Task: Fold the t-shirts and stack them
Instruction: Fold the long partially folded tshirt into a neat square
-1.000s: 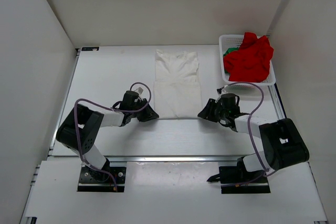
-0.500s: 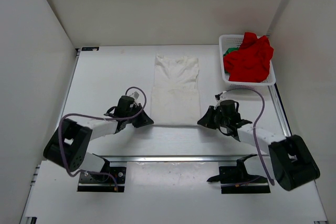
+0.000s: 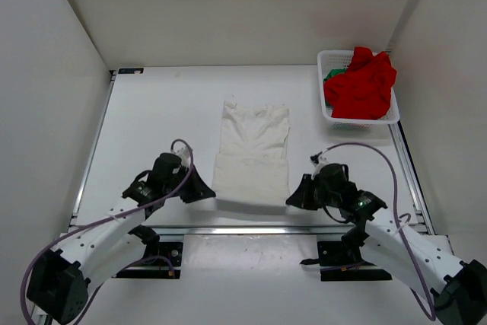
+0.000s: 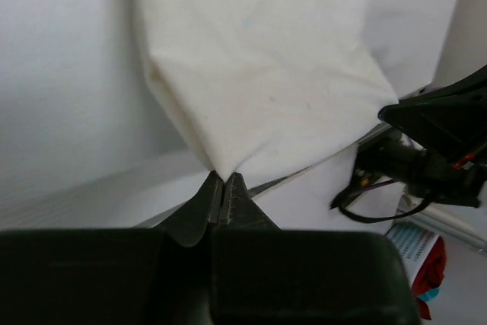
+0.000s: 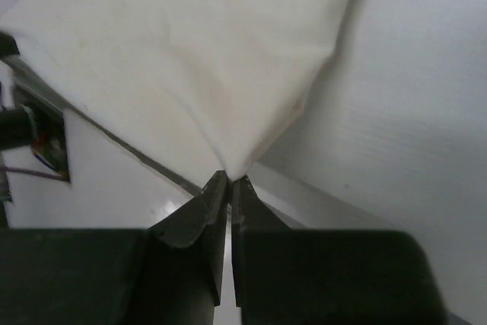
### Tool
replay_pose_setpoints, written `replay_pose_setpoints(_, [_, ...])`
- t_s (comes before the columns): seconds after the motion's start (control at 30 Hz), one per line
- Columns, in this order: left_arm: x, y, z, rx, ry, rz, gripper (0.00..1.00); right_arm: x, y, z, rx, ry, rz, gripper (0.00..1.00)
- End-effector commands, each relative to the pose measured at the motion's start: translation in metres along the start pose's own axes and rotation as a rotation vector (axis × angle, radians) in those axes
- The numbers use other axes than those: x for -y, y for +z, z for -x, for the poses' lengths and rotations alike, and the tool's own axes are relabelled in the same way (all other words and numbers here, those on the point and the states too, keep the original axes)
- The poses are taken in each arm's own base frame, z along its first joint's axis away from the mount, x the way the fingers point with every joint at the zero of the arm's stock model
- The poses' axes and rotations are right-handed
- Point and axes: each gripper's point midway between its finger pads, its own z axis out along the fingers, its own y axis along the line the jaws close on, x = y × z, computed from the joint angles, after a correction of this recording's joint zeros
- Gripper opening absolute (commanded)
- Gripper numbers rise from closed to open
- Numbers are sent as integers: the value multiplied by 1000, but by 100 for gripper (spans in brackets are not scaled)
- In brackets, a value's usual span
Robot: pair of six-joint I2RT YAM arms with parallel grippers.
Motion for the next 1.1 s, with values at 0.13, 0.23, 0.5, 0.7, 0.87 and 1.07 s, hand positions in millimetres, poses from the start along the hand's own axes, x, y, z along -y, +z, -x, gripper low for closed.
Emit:
replay_pose_setpoints(0.13, [87, -32, 131, 231, 101, -84, 0, -39, -16, 154, 152, -142, -37, 0])
replay_pose_setpoints(0.23, [98, -12, 211, 302, 85, -64, 0, -50, -10, 242, 232, -154, -24, 0])
replay_pose_setpoints(0.5, [65, 93, 364, 296, 7, 129, 0, 9, 77, 385, 192, -33, -81, 0])
replay_pose_setpoints(0.7, [30, 161, 378, 183, -69, 171, 15, 50, 127, 418, 120, -9, -196, 0])
replay_pose_setpoints(0.87, [34, 154, 399, 239, -117, 116, 54, 46, 127, 455, 162, -1, -197, 31])
replay_pose_setpoints(1.07, [64, 106, 388, 341, -76, 37, 58, 20, 91, 458, 188, -85, -242, 55])
